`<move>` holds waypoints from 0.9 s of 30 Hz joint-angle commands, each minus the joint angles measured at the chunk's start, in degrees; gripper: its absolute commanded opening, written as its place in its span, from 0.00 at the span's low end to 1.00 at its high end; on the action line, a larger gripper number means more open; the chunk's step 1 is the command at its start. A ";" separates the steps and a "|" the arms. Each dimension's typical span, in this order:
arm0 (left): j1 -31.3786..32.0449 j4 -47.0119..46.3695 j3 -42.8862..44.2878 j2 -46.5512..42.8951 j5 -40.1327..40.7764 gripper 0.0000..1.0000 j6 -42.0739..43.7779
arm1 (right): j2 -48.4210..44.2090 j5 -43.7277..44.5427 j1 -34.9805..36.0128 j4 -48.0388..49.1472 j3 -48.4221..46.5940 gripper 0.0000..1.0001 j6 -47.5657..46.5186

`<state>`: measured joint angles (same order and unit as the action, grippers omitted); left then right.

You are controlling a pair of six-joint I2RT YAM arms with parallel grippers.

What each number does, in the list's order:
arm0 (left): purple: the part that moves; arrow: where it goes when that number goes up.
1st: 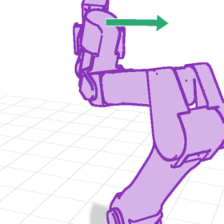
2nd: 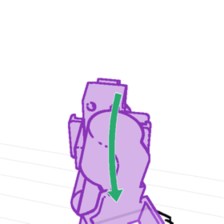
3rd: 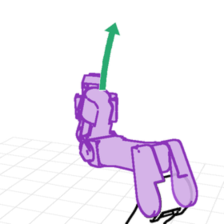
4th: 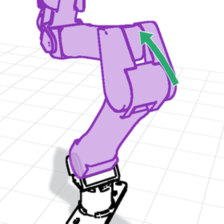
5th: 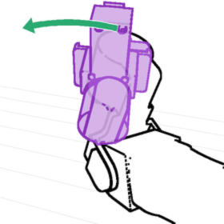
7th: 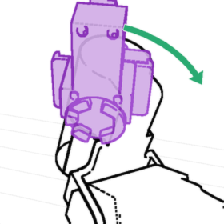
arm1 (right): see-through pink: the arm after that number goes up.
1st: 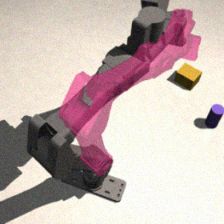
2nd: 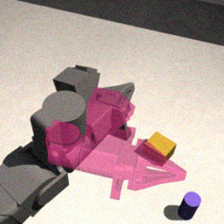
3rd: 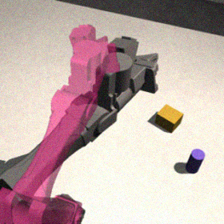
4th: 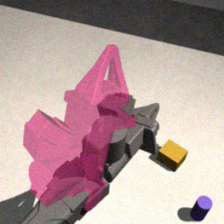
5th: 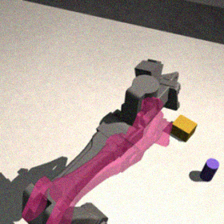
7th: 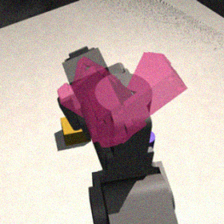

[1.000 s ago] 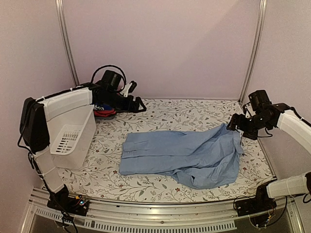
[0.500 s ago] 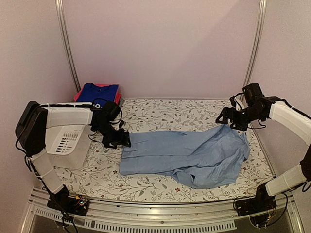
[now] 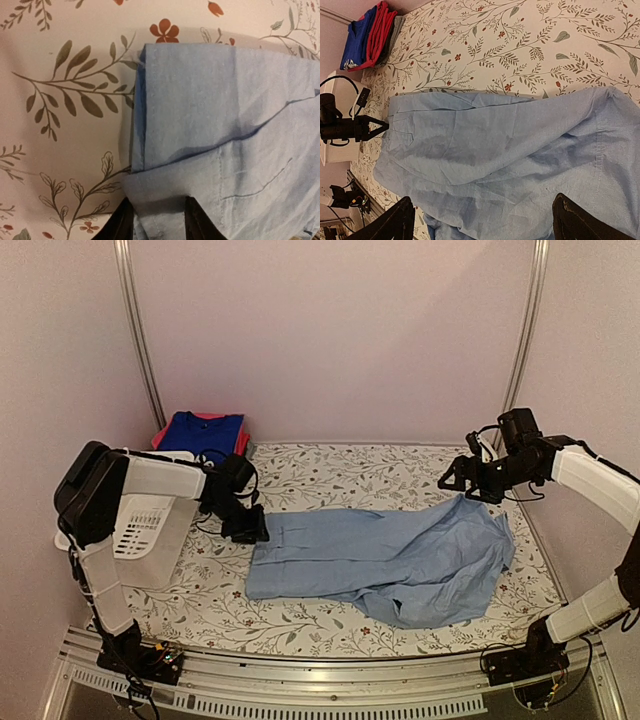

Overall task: Fold and stack the mixed laundry pile
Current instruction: Flatten out the crumpled shirt at the center of the board.

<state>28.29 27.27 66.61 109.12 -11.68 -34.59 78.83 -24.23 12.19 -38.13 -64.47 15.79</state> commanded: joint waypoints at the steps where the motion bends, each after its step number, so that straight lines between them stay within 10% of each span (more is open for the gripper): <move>1: -0.48 -0.85 1.16 -0.38 0.71 0.20 0.89 | 0.36 -0.71 -0.29 0.34 -1.80 0.95 -1.10; 4: -0.51 0.97 3.05 -2.23 2.60 0.00 2.27 | 0.44 -0.94 -0.32 0.47 -1.60 0.95 -1.18; 18: -0.79 4.36 17.64 -16.98 6.42 0.00 12.69 | 4.42 3.71 -0.27 -0.53 -3.76 0.95 -6.93; 27: -2.09 3.10 36.54 -11.70 -1.99 0.00 23.09 | 19.48 17.48 -0.25 -1.01 -12.29 0.96 -19.47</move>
<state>26.81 31.24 98.59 94.19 -10.07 -18.48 94.37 -12.03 12.16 -39.70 -73.14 3.86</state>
